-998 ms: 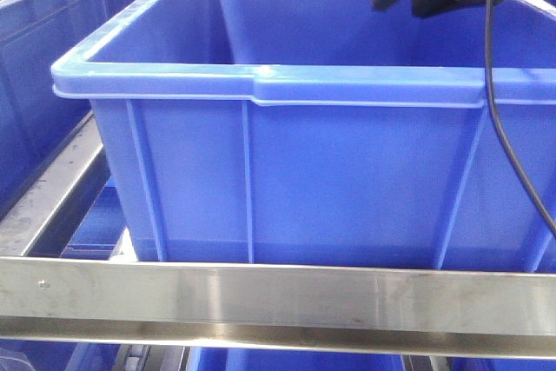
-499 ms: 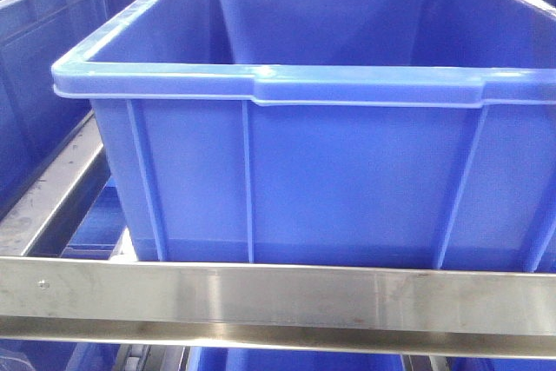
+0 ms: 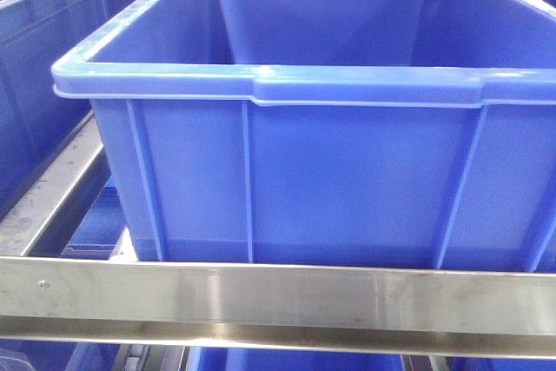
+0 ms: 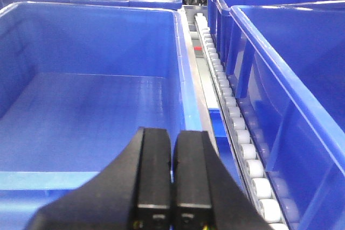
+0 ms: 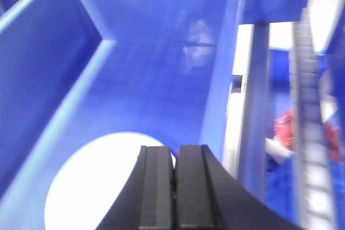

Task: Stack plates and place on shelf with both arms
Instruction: 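Open the right gripper to release the plates and raise it out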

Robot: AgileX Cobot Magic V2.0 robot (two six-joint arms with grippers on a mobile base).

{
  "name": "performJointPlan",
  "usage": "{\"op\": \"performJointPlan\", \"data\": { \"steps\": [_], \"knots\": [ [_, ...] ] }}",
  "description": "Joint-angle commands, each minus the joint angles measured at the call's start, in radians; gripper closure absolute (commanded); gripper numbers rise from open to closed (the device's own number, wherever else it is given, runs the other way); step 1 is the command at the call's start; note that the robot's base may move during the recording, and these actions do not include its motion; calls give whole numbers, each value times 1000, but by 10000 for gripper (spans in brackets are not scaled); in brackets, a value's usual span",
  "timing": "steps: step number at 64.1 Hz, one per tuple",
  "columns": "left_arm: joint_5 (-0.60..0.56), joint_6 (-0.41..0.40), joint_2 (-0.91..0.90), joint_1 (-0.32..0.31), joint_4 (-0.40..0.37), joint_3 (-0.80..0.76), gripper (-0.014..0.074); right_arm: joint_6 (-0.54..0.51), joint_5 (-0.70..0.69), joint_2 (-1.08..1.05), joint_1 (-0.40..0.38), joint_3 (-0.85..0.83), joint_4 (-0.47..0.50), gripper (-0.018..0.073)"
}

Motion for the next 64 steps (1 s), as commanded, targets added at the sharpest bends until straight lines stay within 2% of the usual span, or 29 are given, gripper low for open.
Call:
{"op": "performJointPlan", "data": {
  "steps": [1, 22, 34, 46, 64],
  "knots": [
    [-82, -10, 9, 2, -15, -34, 516, -11, -73, -83, -6, 12, -21, 510],
    [-82, -10, 9, 2, -15, -34, 516, -11, -15, -373, -6, 114, -22, 510],
    [-82, -10, 9, 2, -15, -34, 516, -11, -1, -389, -6, 114, -22, 510],
    [-82, -10, 9, 2, -15, -34, 516, -11, -42, -389, -6, 114, -30, 510],
    [-82, -10, 9, 2, -15, -34, 516, -11, -51, -424, -32, 147, -179, 510]
  ]
}}
